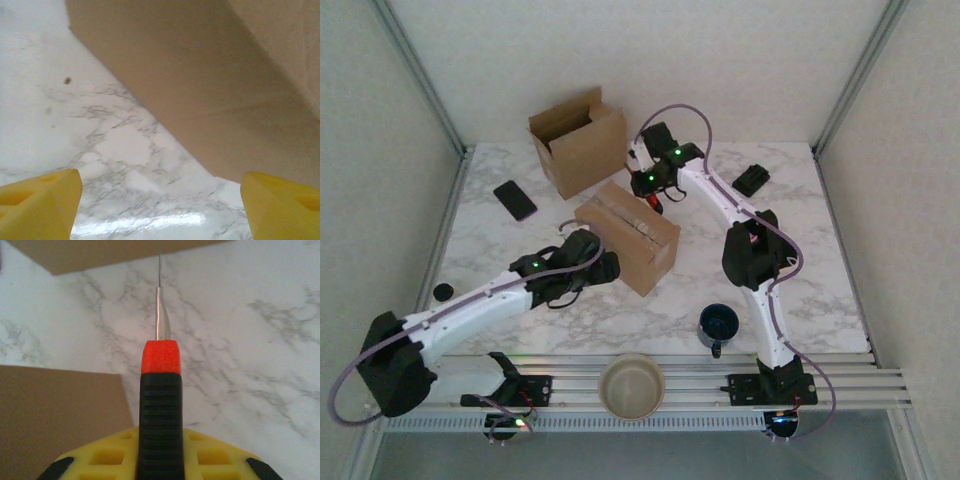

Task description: Unpack the express box

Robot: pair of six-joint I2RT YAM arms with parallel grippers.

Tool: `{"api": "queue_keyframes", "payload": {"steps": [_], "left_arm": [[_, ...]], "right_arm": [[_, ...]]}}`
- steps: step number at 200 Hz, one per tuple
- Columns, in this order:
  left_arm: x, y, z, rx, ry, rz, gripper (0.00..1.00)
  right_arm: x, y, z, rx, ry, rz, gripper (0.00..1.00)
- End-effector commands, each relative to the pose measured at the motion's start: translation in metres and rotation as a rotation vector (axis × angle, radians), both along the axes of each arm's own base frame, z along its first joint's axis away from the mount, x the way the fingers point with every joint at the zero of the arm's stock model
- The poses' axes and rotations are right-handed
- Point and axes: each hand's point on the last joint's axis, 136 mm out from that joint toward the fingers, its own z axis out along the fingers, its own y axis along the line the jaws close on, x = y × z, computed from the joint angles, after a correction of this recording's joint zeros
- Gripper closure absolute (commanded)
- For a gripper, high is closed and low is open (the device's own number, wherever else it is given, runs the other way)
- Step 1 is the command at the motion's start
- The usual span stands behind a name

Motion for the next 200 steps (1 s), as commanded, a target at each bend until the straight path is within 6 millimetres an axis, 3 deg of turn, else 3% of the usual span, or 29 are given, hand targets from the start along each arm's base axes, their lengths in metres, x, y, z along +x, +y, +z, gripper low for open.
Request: {"api": "queue_keyframes", "payload": {"steps": [1, 17, 34, 52, 78, 102, 133, 166, 200], "left_arm": [[-0.015, 0.038, 0.016, 0.105, -0.001, 0.086, 0.16], [-0.016, 0.061, 0.034, 0.147, -0.03, 0.141, 0.14], [-0.003, 0.086, 0.055, 0.173, -0.071, 0.212, 0.14], [0.025, 0.108, 0.076, 0.176, -0.122, 0.272, 0.15], [0.083, 0.126, 0.092, 0.161, -0.179, 0.315, 0.15], [0.135, 0.126, 0.084, 0.159, -0.181, 0.308, 0.16], [0.175, 0.118, 0.05, 0.189, -0.136, 0.288, 0.19], [0.177, 0.111, 0.023, 0.17, -0.099, 0.269, 0.2], [0.157, 0.109, 0.009, 0.143, -0.073, 0.257, 0.2]], "right_arm": [[0.021, -0.049, 0.034, -0.077, -0.087, -0.167, 1.0], [0.018, -0.09, 0.047, -0.176, -0.125, -0.306, 1.0], [-0.003, -0.129, 0.057, -0.248, -0.138, -0.429, 1.0], [-0.038, -0.159, 0.056, -0.288, -0.13, -0.513, 1.0], [-0.098, -0.178, 0.033, -0.281, -0.08, -0.554, 1.0], [-0.141, -0.169, 0.008, -0.239, -0.028, -0.541, 1.0], [-0.159, -0.145, -0.01, -0.161, 0.017, -0.538, 1.0], [-0.145, -0.118, -0.021, -0.126, 0.036, -0.516, 1.0], [-0.115, -0.094, -0.022, -0.142, 0.02, -0.469, 1.0]]}}
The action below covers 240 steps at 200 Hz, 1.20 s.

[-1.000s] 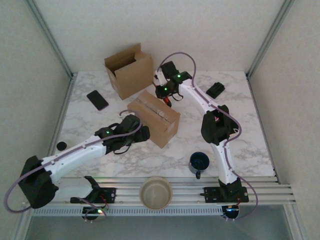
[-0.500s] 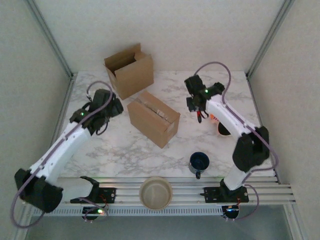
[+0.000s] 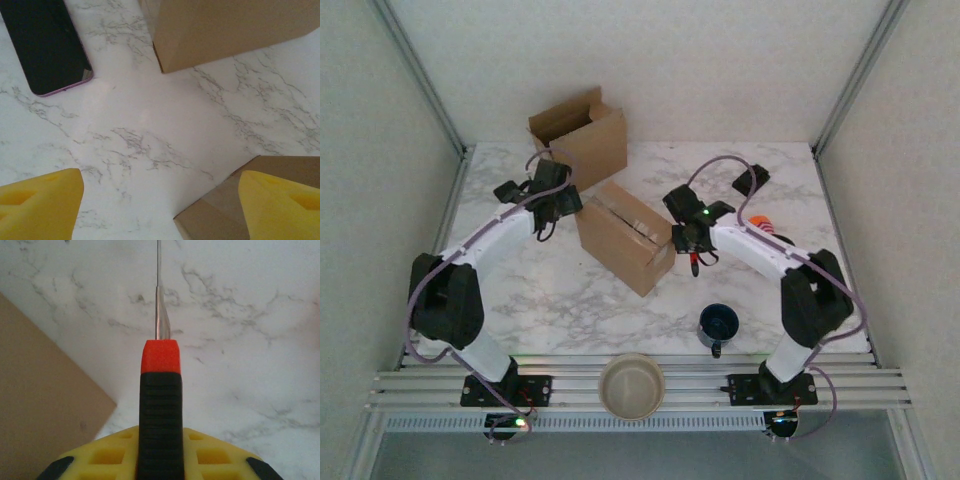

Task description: Unpack the express box

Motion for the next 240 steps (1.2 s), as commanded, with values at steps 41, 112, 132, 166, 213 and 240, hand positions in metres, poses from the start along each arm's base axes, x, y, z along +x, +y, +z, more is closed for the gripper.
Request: {"api": "queue_keyframes", "payload": {"steps": [41, 112, 132, 166, 213, 240], "left_arm": [[-0.039, 0.013, 0.0, -0.004, -0.01, 0.007, 0.18], [-0.025, 0.04, 0.006, 0.074, -0.032, 0.087, 0.15], [-0.026, 0.05, 0.018, 0.101, -0.046, 0.121, 0.11], [-0.033, 0.057, 0.057, 0.099, -0.117, 0.147, 0.04], [-0.051, 0.036, 0.085, -0.003, -0.158, 0.018, 0.0], [-0.059, 0.015, 0.074, -0.078, -0.142, -0.086, 0.0]], "right_arm": [[0.048, 0.047, 0.015, 0.068, -0.053, 0.047, 1.0], [0.029, 0.064, 0.01, 0.12, -0.029, 0.067, 1.0], [0.031, 0.056, 0.011, 0.086, -0.034, 0.058, 1.0], [0.049, 0.038, 0.023, 0.106, -0.06, 0.017, 1.0], [0.076, 0.035, 0.041, 0.167, -0.087, -0.009, 1.0], [0.087, 0.043, 0.045, 0.203, -0.087, -0.013, 1.0]]}}
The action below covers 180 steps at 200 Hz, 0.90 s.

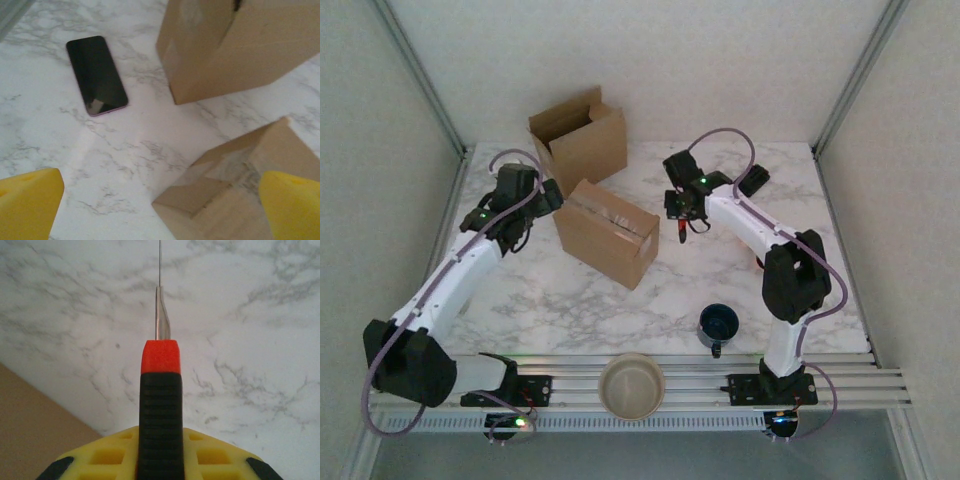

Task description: Unpack the express box

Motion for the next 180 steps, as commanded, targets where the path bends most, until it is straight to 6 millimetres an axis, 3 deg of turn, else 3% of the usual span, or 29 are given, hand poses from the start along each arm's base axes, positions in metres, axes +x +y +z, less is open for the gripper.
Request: {"api": "queue_keyframes", "payload": {"steps": [1, 57, 105, 180], "left_arm": [[-0.01, -0.019, -0.013, -0.049, 0.044, -0.125, 0.0], [-0.015, -0.059, -0.021, -0.197, -0.051, -0.322, 0.0], [-0.007, -0.061, -0.007, -0.292, -0.213, -0.286, 0.0], [0.03, -0.06, -0.035, -0.287, -0.168, -0.216, 0.0]], "right_arm": [[0.011, 0.015, 0.008, 0.047, -0.012, 0.02, 1.0], [-0.007, 0.011, 0.0, 0.096, -0.005, 0.013, 1.0], [-0.029, -0.001, -0.013, 0.099, 0.012, 0.012, 1.0], [-0.042, -0.005, -0.017, 0.107, 0.023, 0.022, 1.0]]}}
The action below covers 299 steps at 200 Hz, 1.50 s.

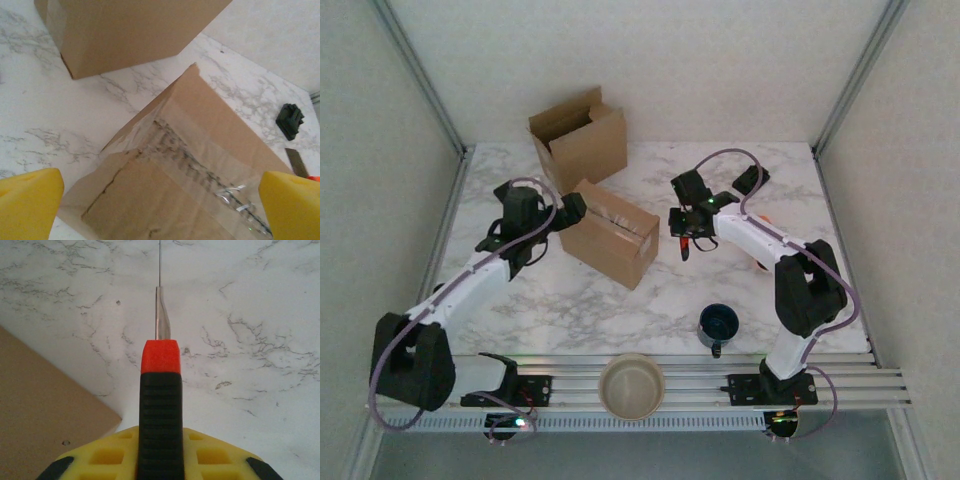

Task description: Unpack the express box

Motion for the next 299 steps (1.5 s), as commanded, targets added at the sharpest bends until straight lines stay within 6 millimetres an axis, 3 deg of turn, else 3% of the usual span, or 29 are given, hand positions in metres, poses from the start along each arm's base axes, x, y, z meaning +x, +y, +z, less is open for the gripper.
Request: {"api": "queue_keyframes", "payload": {"steps": [1, 69, 195, 242, 299], "left_arm": [[0.019, 0.002, 0.011, -0.016, -0.04, 0.038, 0.0], [0.034, -0.001, 0.013, -0.052, -0.049, 0.06, 0.0], [0.057, -0.011, -0.025, -0.005, 0.046, 0.103, 0.0], [0.051, -0.005, -0.053, 0.055, 0.126, 0.155, 0.0], [0.039, -0.001, -0.069, 0.069, 0.151, 0.194, 0.0]], "right_arm": [[-0.003, 0.003, 0.014, 0.035, -0.03, 0.004, 1.0], [-0.008, 0.002, 0.01, 0.037, -0.025, 0.014, 1.0], [-0.017, 0.012, -0.003, 0.055, 0.007, 0.046, 1.0], [-0.037, 0.017, -0.005, 0.079, 0.027, 0.059, 1.0], [-0.081, 0.017, 0.028, 0.24, 0.006, 0.068, 1.0]]}}
